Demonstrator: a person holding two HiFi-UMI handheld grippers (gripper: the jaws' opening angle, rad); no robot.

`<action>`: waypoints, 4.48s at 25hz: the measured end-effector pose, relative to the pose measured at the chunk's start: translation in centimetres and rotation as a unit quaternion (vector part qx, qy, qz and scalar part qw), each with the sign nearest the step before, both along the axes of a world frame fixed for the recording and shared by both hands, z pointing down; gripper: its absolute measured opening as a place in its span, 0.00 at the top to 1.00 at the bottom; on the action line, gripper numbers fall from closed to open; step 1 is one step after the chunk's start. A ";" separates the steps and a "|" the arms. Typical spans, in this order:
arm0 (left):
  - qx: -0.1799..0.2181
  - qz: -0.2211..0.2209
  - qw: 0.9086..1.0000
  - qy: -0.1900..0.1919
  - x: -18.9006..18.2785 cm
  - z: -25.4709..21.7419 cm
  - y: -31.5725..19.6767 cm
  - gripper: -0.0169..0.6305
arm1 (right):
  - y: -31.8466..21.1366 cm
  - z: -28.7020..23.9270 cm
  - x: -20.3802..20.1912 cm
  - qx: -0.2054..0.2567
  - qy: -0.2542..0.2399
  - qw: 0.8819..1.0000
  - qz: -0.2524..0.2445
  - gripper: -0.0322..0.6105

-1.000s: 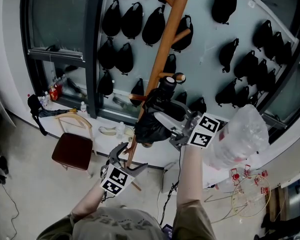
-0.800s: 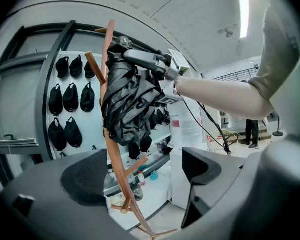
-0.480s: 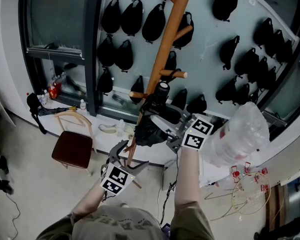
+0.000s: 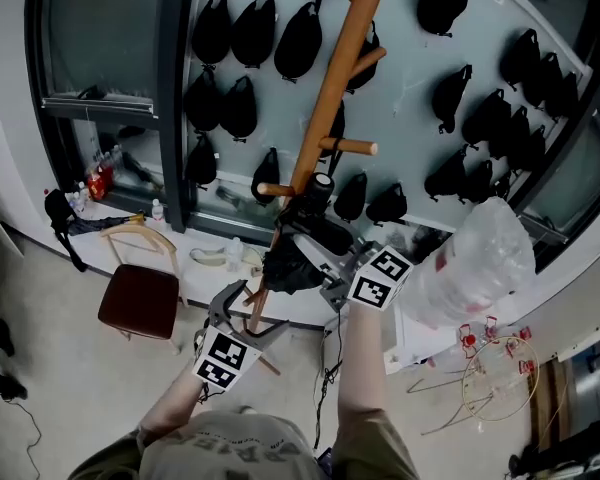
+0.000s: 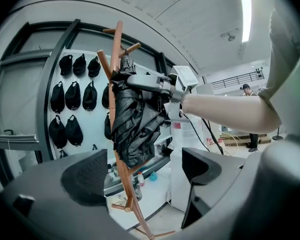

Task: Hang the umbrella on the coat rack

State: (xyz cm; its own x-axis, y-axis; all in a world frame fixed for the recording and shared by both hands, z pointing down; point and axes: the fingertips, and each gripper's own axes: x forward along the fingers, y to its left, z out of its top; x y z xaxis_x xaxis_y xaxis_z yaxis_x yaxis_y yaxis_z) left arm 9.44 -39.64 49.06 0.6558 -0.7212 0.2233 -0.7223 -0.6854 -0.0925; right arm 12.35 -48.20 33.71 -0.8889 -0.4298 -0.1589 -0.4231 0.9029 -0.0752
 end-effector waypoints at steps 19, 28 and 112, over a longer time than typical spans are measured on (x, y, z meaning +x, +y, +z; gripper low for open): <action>-0.012 -0.001 1.000 0.004 -2.1 1.0 -0.7 0.28 | -0.1 3.1 1.4 0.070 -0.009 0.981 0.182 0.62; -0.014 -0.012 1.000 0.007 -3.9 1.1 -1.2 0.28 | 0.5 3.8 2.0 0.073 0.004 0.970 0.233 0.53; 0.099 -0.086 0.983 0.128 -2.6 -1.2 0.5 0.96 | 13.9 10.5 6.5 0.086 0.032 0.869 0.485 0.95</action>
State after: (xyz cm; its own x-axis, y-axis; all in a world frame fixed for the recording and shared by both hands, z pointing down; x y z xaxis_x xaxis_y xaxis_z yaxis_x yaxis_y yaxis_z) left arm 6.81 -39.10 47.86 0.5371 -0.8388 -0.0888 -0.8426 -0.5384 -0.0108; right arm 18.89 -34.34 44.19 -0.1299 -0.9571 -0.2589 -0.9905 0.1135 0.0773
